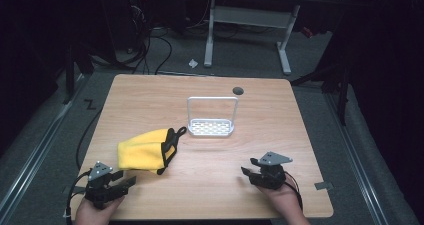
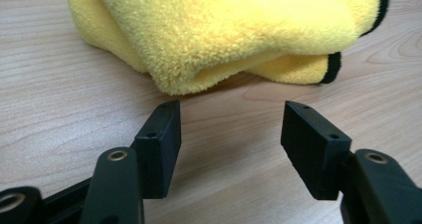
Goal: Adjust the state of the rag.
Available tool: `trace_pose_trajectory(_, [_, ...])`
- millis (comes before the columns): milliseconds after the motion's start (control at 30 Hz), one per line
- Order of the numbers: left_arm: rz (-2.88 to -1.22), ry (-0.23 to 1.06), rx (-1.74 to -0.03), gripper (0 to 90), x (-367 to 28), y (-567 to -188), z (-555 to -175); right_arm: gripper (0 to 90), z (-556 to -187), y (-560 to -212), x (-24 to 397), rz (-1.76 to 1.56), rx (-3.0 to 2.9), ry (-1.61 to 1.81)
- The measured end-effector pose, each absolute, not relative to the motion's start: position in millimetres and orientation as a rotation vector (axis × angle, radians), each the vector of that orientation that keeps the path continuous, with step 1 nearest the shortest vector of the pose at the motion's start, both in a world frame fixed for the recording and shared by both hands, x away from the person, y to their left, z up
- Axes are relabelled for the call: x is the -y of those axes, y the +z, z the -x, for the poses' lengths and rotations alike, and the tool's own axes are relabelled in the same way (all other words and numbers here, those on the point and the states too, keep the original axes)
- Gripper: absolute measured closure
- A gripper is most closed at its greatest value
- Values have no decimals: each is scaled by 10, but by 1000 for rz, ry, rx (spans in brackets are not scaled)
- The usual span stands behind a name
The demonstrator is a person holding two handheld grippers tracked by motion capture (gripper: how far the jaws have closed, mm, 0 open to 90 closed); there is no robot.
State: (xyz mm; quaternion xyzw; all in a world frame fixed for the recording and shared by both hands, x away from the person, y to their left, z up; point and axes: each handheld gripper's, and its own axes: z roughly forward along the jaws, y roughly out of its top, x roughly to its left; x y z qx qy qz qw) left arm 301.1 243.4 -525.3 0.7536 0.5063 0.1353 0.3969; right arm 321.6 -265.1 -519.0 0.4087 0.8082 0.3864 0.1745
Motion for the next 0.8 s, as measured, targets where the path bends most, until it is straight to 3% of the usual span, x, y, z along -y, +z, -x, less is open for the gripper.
trace_pose_trajectory(467, [-1869,334,-1297,391,-2565,-5247,-3042,379,-3241,-5215,2687,-1224,-2232,1088])
trace_pose_trajectory(800, [-1800,371,-1283,346,-2690,-5073,-2999,443,-3210,-5189,2699,-1219,-2233,1104])
